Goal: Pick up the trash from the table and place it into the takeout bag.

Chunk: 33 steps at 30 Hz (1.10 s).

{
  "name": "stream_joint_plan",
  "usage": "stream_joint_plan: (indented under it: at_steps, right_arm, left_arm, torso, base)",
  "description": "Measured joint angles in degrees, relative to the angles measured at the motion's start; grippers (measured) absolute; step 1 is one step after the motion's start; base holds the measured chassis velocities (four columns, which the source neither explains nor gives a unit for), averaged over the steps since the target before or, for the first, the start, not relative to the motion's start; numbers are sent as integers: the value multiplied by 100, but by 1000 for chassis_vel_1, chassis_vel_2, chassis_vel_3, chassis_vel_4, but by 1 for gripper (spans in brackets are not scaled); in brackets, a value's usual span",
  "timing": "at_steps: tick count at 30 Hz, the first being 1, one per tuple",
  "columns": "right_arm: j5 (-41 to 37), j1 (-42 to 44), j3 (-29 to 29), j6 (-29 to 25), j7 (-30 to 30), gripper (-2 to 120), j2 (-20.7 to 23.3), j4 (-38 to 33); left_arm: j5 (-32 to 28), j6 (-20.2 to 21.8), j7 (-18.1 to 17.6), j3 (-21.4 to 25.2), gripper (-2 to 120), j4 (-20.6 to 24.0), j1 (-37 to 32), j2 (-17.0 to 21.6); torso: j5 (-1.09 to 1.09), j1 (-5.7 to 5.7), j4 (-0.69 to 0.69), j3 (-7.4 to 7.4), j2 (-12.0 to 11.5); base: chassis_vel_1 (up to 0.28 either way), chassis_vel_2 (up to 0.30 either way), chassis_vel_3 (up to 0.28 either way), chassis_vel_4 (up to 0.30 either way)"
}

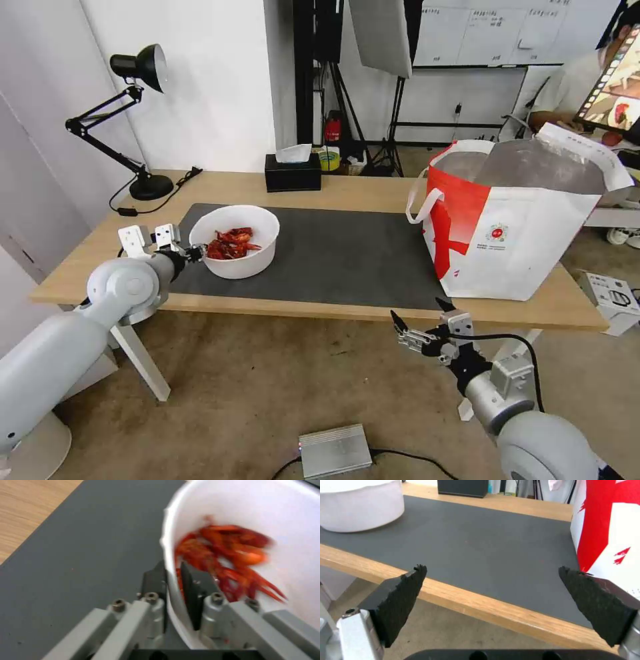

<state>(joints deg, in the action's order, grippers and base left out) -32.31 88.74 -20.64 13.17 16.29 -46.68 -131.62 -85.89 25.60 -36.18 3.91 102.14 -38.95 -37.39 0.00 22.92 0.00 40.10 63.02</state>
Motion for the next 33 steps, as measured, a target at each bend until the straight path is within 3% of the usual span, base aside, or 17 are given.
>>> stream_joint_plan:
  at_steps: [3, 29, 33]
  right_arm:
    - [0, 0, 0, 0, 0, 100, 0, 0]
    - [0, 0, 0, 0, 0, 100, 0, 0]
    - [0, 0, 0, 0, 0, 100, 0, 0]
  left_arm:
    - [-10, -4, -2, 8, 0, 25, -4, 36]
    - [-31, -27, -27, 189, 0, 265, -221, 78]
    - [-31, -28, 129, 347, 0, 374, -357, 82]
  torso:
    - [0, 0, 0, 0, 0]
    - [0, 0, 0, 1, 0]
    - [0, 0, 0, 1, 0]
  base:
    - [0, 0, 0, 0]
    - [0, 0, 0, 0]
    - [0, 0, 0, 0]
